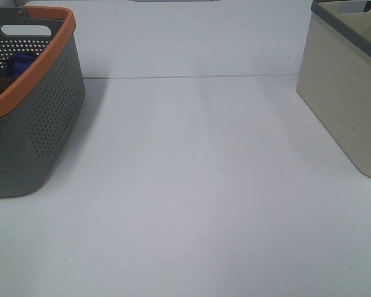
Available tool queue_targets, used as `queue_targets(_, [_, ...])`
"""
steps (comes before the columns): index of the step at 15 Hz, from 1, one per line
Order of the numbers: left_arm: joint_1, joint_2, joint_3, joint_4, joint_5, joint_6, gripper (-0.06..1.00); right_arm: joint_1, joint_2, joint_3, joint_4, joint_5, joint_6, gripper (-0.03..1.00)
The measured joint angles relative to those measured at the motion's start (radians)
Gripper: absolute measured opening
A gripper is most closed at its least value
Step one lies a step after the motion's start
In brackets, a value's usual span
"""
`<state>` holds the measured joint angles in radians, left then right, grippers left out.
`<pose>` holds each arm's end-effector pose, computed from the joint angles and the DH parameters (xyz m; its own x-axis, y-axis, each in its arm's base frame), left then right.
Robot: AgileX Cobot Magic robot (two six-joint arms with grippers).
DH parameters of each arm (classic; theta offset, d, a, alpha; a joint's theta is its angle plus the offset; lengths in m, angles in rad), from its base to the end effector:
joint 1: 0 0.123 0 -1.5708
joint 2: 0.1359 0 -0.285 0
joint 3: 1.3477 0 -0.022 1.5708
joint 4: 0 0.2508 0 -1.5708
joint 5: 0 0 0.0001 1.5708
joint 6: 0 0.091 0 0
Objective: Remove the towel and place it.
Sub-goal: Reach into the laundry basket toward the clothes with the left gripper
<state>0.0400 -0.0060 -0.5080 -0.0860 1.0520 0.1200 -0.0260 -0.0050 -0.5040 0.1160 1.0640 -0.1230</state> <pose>-0.0062 -0.0070 0.2804 -0.4305 0.0598 -0.9006 0.0607 0.9975 0.0372 -0.0063 0.0094 0.2785 -0.4429 -0.0546 -0.8949 -0.0942 0.9955 -0.0141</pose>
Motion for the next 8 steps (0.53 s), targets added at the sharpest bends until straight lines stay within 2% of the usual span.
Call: queue_targets(8, [0.0, 0.0, 0.0, 0.0, 0.0, 0.0, 0.97, 0.0, 0.0, 0.0, 0.0, 0.0, 0.0, 0.96])
